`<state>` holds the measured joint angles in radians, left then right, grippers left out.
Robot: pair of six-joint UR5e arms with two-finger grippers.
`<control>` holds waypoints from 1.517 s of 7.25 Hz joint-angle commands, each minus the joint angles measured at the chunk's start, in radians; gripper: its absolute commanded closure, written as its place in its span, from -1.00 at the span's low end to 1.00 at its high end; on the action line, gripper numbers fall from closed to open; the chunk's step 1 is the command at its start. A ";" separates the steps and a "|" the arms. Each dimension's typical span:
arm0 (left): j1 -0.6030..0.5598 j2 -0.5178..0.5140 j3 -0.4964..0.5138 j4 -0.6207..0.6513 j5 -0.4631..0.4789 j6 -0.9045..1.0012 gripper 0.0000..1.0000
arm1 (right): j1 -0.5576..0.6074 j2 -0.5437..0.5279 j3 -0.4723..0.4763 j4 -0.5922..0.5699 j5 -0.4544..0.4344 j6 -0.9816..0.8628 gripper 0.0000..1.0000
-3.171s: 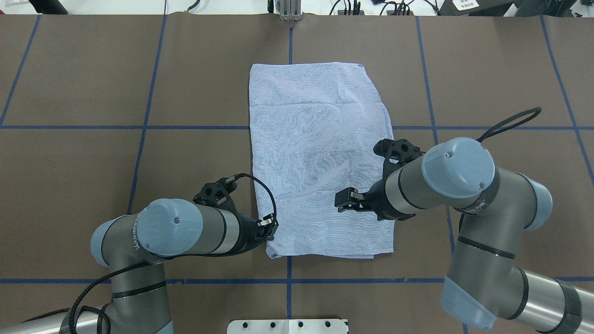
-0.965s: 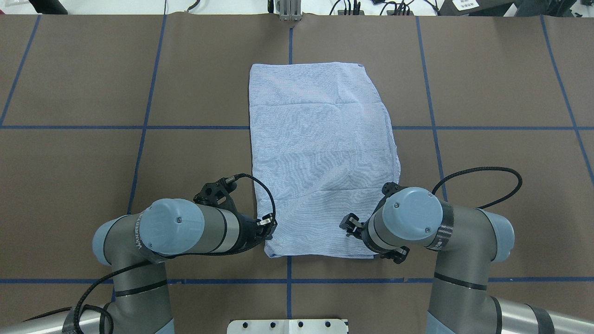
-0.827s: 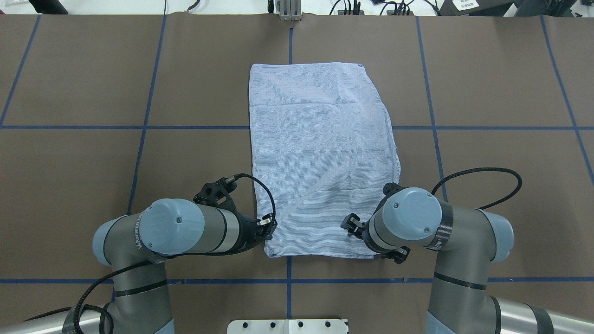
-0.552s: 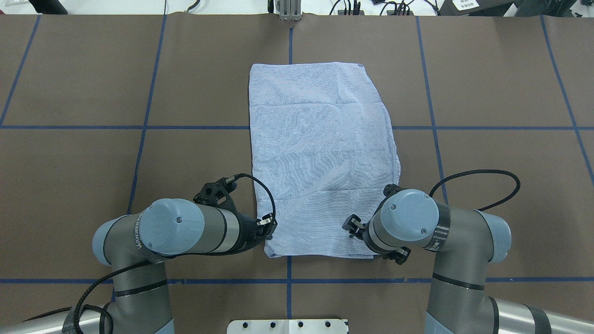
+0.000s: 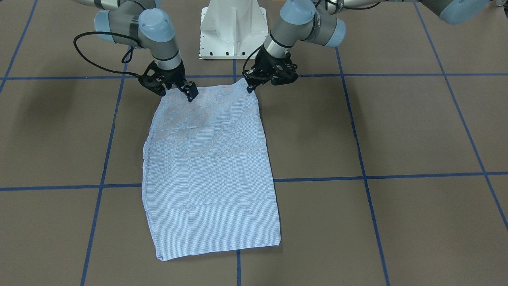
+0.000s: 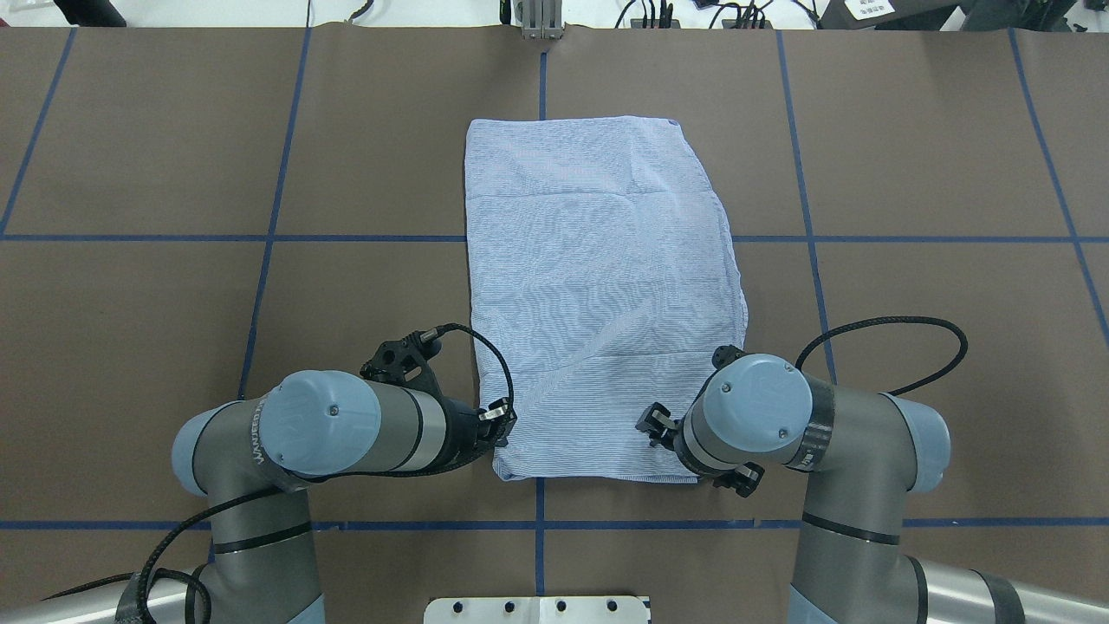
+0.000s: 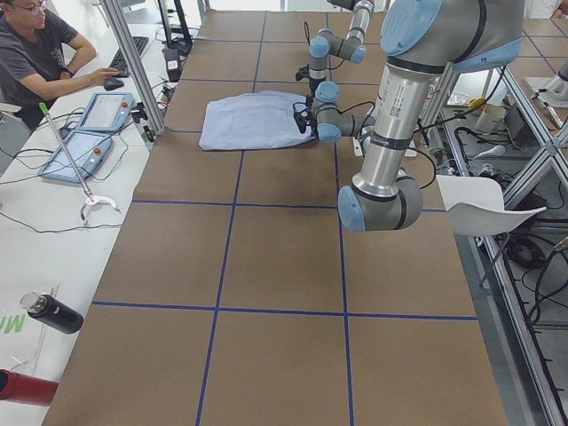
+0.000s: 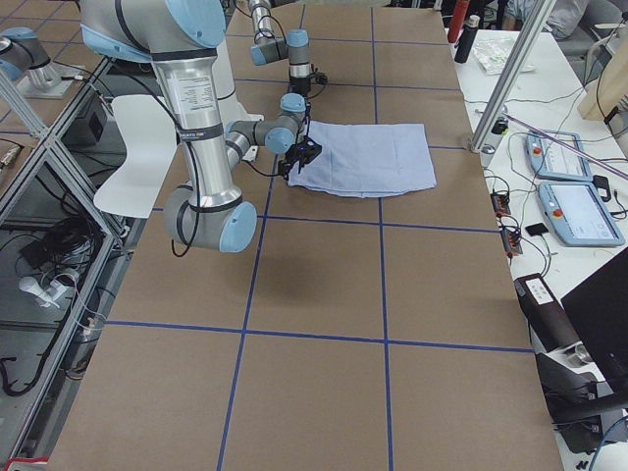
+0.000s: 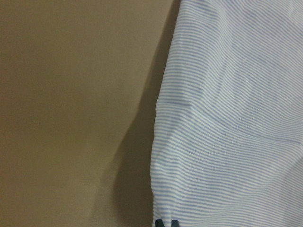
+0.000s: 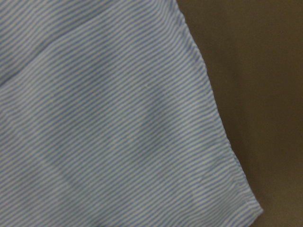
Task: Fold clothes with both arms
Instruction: 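Pinch the two near corners of the shirt with both grippers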
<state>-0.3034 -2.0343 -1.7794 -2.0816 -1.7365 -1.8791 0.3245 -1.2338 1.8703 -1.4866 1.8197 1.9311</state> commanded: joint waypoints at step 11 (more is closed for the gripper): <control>0.000 0.000 0.002 0.000 0.000 0.000 1.00 | -0.019 0.059 -0.023 -0.077 -0.003 0.000 -0.54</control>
<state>-0.3045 -2.0327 -1.7779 -2.0816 -1.7365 -1.8791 0.3040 -1.1742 1.8490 -1.5625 1.8157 1.9312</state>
